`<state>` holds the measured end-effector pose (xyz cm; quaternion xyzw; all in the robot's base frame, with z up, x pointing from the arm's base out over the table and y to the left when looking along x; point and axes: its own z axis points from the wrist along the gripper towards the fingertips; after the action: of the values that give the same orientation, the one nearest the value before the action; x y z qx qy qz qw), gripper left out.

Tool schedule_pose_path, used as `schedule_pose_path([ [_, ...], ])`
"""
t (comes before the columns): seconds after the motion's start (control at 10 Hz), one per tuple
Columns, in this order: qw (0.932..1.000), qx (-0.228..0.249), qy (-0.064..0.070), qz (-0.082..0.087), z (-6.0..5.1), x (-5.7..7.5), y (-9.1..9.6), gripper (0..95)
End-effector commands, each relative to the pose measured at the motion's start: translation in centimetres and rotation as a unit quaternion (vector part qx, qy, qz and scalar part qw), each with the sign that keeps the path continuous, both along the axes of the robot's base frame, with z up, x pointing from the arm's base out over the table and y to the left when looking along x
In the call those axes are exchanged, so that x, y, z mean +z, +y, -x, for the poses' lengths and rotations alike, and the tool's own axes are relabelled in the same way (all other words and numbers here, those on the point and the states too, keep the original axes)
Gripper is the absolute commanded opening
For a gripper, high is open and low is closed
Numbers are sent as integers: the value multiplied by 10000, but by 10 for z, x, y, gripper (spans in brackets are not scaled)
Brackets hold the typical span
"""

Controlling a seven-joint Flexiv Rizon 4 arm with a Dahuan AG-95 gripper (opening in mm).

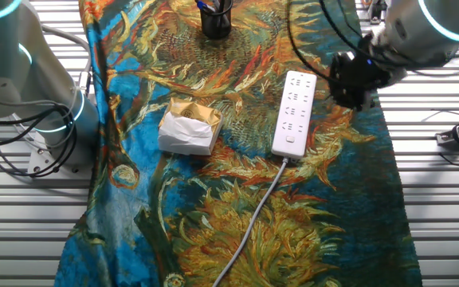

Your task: Turn on the power strip by pressing the button

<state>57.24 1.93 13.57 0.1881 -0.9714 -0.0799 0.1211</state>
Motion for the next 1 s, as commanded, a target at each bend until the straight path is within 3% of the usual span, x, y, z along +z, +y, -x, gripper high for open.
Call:
schedule_pose_path([
  [0.1,9999,69,105,-35,3,-10,-2,0],
  [0.4,9998,61,194,-71,11,-18,-6,0],
  [1.0,9995,91,156,-262,26,-40,-28,0],
])
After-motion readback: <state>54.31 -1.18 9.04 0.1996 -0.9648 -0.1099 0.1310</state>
